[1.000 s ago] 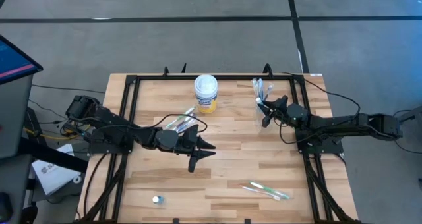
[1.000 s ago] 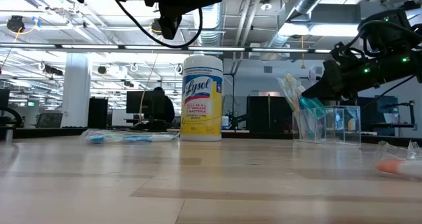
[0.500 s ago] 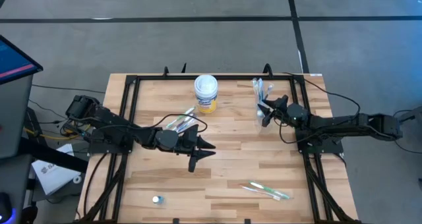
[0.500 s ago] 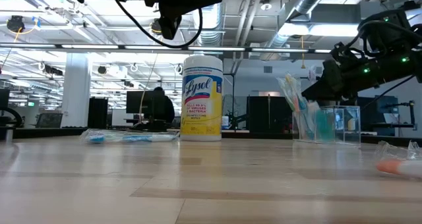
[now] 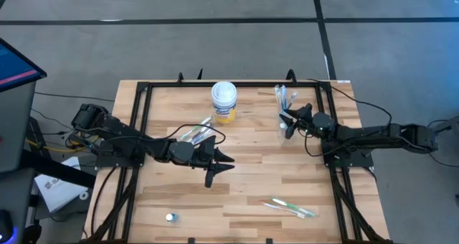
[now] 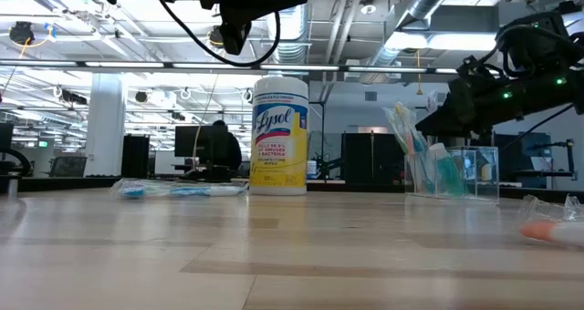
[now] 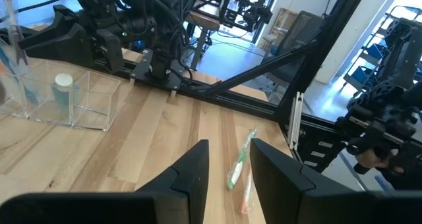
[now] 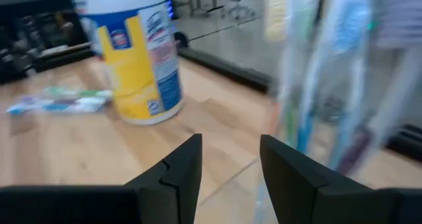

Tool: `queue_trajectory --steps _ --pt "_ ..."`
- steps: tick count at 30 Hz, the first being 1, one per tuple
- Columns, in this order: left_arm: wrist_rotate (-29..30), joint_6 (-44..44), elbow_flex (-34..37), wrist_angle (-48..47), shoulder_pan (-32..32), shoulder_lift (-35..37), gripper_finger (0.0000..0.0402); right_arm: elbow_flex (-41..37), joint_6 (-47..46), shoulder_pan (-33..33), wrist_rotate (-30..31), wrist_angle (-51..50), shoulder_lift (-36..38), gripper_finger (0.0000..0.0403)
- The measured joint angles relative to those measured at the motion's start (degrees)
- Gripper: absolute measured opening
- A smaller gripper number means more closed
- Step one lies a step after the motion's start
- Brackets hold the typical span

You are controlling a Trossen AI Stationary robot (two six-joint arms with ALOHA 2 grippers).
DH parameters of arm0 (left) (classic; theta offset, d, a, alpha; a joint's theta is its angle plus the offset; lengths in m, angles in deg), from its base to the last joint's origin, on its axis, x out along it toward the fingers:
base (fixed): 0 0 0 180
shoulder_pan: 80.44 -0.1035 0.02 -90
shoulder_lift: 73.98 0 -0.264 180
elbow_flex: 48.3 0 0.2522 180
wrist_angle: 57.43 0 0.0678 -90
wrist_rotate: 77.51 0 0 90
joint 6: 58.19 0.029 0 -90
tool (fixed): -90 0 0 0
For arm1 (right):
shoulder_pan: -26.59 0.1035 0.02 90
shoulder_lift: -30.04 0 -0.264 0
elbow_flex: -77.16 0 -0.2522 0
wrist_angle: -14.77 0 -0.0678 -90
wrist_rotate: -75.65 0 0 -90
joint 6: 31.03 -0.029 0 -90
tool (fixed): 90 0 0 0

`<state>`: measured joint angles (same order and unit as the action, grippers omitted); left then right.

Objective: Pick & Place toothbrushing station
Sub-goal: Put the bottom green toothbrush into the transparent organizer

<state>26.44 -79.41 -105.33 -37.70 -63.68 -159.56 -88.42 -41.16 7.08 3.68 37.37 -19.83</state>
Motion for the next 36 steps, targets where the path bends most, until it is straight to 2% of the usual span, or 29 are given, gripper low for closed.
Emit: queue_trajectory --steps 5,11,19,26,36 --pt "0.00 -0.01 0.00 -0.02 0.00 0.00 0.0106 2.43 0.16 1.68 -3.13 0.09 0.00 0.0140" --pt "-0.26 0.01 0.00 -0.27 0.00 0.00 0.0106 4.24 1.93 5.25 -3.26 -0.82 -0.02 0.0131" --pt "-0.22 0.01 -0.01 -0.33 0.00 0.00 0.0106 8.21 3.23 9.66 -3.25 -7.11 -0.02 0.0130" --pt "-0.20 0.01 -0.02 -0.46 0.00 0.00 0.0106 12.58 3.13 14.77 -5.15 -16.62 -0.02 0.0126" --pt "-0.15 0.01 -0.02 -0.50 0.00 0.00 0.0106 20.01 -3.39 26.34 -5.52 -36.38 -0.02 0.0117"
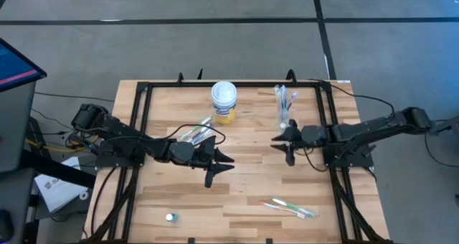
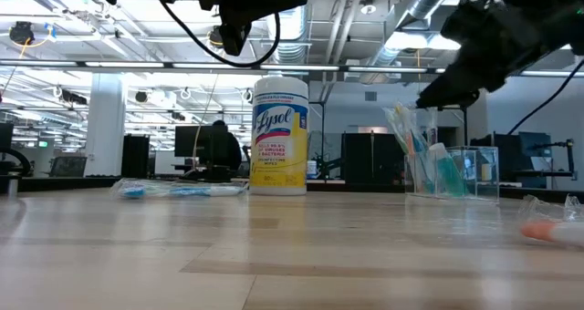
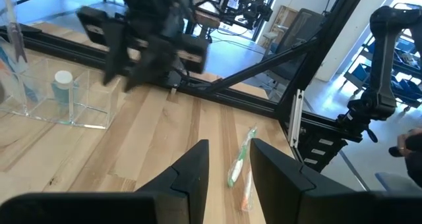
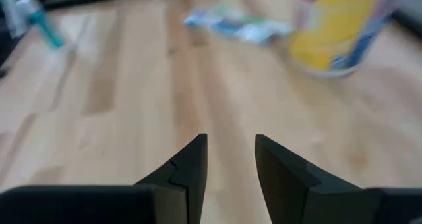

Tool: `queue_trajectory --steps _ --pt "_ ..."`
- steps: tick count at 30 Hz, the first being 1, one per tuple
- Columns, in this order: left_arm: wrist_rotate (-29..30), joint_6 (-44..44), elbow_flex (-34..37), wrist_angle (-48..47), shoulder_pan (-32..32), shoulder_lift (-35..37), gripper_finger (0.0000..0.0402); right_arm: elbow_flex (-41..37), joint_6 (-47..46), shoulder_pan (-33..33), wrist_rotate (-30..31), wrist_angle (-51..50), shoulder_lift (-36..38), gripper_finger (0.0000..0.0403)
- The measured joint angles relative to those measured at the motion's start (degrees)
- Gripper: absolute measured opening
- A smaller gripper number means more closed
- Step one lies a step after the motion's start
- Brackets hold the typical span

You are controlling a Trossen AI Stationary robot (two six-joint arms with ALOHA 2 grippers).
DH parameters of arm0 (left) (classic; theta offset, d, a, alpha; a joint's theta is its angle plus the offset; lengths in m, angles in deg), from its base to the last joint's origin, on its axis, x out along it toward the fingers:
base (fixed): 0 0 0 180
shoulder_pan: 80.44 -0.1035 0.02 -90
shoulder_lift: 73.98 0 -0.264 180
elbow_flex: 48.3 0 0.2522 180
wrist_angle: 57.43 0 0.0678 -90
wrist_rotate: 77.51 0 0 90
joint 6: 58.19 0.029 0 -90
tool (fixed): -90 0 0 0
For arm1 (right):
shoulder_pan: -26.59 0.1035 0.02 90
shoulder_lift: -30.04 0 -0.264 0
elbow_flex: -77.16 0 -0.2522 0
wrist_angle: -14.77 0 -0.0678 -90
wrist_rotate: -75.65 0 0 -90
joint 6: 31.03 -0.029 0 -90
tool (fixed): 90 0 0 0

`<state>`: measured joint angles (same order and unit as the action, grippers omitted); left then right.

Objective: Pick & Place toothbrushing station
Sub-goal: Put the bottom green toothbrush into the transparent organizer

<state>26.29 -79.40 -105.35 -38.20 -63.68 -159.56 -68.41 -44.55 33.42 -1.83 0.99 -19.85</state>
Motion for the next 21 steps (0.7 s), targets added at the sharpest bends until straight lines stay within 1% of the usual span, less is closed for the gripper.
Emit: queue_trajectory --steps 4,8,17,21 --pt "0.12 0.00 0.00 0.00 0.00 0.00 0.0106 1.53 -4.23 5.42 -2.05 -5.71 0.00 0.0117" --pt "0.23 0.00 0.00 0.00 0.00 0.00 0.0106 1.89 -9.00 11.02 -2.21 -8.84 -0.02 0.0117" --pt "0.20 -0.01 0.00 0.01 0.00 0.00 0.0106 1.89 -17.77 20.79 -2.16 -10.70 -0.24 0.0117" --pt "0.17 -0.01 0.01 0.02 0.00 0.00 0.0106 1.89 -21.18 23.69 -2.14 -10.55 -2.88 0.0117"
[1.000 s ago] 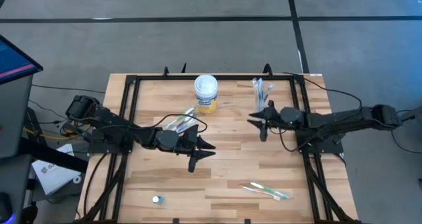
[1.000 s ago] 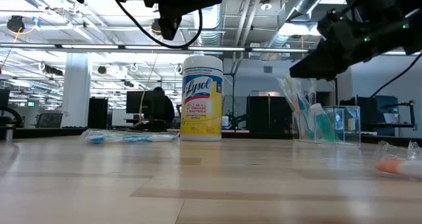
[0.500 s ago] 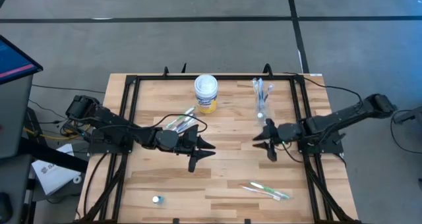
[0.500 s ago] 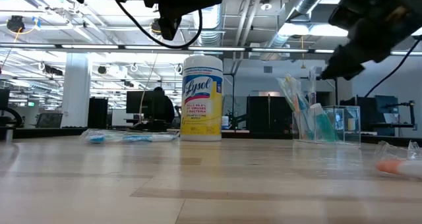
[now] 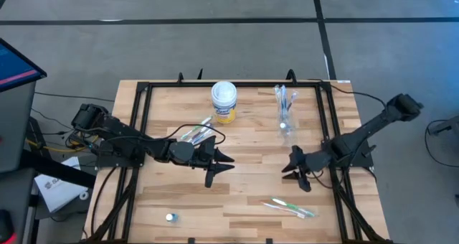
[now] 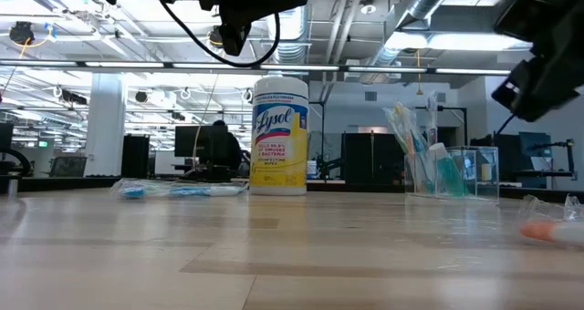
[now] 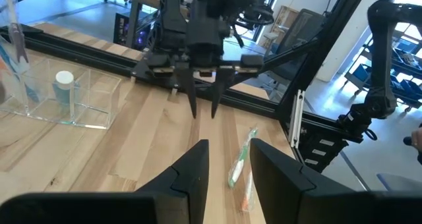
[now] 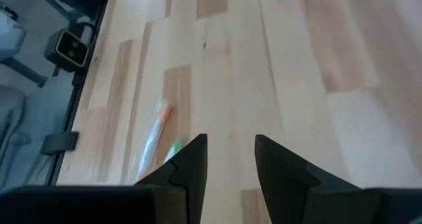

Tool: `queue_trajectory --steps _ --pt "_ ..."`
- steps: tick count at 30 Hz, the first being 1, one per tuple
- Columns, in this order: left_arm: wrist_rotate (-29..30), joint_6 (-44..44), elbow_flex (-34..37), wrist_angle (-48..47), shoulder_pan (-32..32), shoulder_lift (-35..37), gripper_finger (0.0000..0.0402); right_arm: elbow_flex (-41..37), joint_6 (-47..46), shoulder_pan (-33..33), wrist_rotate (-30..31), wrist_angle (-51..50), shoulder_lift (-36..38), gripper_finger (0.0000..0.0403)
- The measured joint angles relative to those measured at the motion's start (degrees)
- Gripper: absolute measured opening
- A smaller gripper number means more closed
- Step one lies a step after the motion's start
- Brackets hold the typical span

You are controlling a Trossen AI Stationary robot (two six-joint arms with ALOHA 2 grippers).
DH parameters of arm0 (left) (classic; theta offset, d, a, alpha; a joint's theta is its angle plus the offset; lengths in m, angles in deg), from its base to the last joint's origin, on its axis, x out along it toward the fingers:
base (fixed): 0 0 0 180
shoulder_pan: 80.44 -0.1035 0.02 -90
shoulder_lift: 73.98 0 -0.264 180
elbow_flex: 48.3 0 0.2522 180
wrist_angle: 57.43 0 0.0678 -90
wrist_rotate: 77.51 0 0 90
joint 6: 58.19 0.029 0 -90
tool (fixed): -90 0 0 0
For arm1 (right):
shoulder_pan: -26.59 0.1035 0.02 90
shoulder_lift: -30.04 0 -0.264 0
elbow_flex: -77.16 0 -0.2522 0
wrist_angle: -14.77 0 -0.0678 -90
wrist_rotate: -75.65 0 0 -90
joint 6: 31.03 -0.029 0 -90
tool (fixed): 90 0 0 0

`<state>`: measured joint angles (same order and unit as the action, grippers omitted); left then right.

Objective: Pick & Place toothbrushing station
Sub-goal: Put the bottom green toothbrush into the transparent organizer

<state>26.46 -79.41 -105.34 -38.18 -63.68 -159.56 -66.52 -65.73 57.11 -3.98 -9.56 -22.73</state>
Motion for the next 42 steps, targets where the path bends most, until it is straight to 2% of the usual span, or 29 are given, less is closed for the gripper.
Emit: queue_trajectory --steps 6,13,20,27,37,42 --pt "-0.03 0.00 -0.01 0.00 0.00 0.00 0.0106 0.00 -2.83 3.61 0.07 4.62 -8.06 0.0117" --pt "-0.26 0.01 0.01 0.00 0.00 0.00 0.0106 0.00 -2.86 6.74 0.00 15.06 -18.36 0.0117" --pt "-0.24 0.01 -0.01 0.00 0.00 0.00 0.0106 0.00 -5.49 7.50 -0.18 20.34 -26.15 0.0117" --pt "-0.22 0.01 -0.01 0.00 0.00 0.00 0.0106 0.04 -6.07 7.50 -4.28 27.74 -32.49 0.0117" --pt "0.03 0.01 -0.01 0.00 0.00 0.00 0.0106 0.30 -7.32 7.45 -6.10 31.67 -36.42 0.0114" --pt "0.04 -0.01 0.00 0.00 0.00 0.00 0.0106 0.14 -7.10 7.45 -6.70 30.89 -35.43 0.0090"
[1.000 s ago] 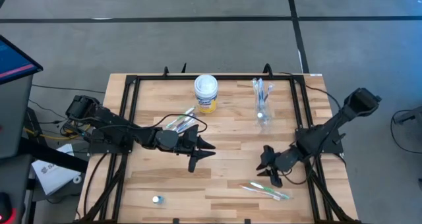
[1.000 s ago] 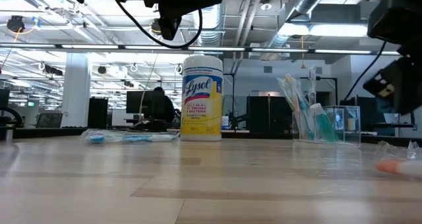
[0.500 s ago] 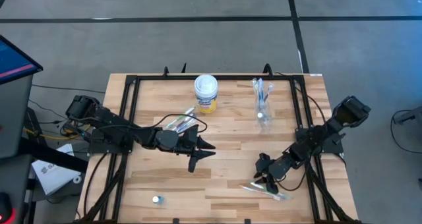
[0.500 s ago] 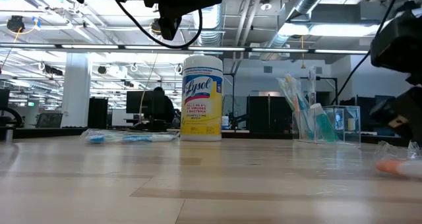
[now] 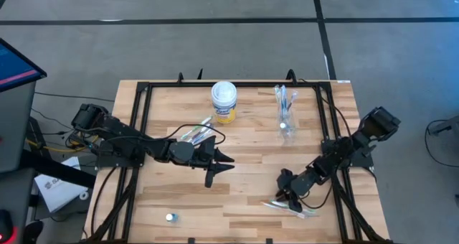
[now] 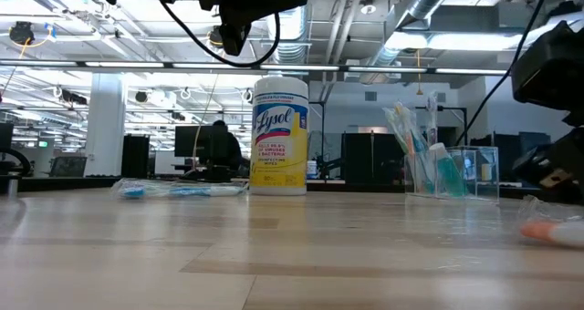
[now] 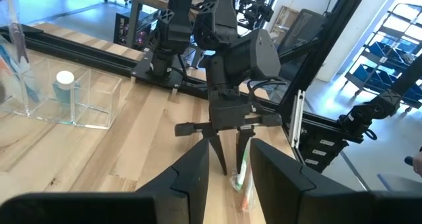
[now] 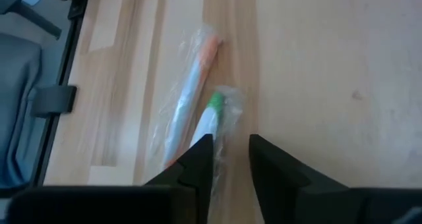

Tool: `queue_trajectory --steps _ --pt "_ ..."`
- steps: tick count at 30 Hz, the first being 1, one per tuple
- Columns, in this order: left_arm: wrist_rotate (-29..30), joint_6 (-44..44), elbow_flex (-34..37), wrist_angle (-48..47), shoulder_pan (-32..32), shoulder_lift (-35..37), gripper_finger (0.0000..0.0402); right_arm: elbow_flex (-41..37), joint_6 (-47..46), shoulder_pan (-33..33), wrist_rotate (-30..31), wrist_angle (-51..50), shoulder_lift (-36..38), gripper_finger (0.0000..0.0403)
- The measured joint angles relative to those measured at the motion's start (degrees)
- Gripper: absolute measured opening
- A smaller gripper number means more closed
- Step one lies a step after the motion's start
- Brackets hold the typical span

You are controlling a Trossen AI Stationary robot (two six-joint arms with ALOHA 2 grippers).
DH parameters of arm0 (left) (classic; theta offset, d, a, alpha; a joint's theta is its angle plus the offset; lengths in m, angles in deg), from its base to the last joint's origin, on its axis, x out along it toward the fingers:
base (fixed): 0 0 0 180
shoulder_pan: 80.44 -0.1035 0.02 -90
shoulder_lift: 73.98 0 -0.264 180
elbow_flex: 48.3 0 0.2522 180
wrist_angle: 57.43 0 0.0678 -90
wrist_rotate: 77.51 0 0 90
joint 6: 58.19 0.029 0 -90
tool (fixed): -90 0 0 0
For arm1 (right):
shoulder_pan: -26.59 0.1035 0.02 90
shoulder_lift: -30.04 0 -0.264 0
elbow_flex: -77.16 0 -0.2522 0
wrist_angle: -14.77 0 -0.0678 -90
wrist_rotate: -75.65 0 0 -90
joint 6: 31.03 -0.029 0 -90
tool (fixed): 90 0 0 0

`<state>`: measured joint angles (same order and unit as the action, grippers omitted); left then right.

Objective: Pick & Place toothbrushing station
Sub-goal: Put the bottom green toothbrush into the transparent organizer

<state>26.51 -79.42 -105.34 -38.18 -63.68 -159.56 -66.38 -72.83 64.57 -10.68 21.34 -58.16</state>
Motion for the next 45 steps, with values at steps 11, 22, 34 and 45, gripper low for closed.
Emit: queue_trajectory --steps 11,22,34,45 --pt "-0.04 0.02 -0.01 0.00 0.00 0.00 0.0106 -0.05 1.27 -1.03 -2.43 0.03 0.41 0.0023" --pt "-0.19 0.01 0.00 -0.01 0.00 0.00 0.0106 -0.05 1.07 -4.70 -8.84 -0.63 0.48 0.0085" --pt "-0.26 0.01 -0.01 -0.02 0.00 0.00 0.0106 -0.01 3.33 -5.57 -10.04 2.53 -1.48 0.0118" --pt "-0.22 0.01 -0.01 -0.02 0.00 0.00 0.0106 2.88 6.13 -6.78 -11.74 4.73 -6.62 0.0121"
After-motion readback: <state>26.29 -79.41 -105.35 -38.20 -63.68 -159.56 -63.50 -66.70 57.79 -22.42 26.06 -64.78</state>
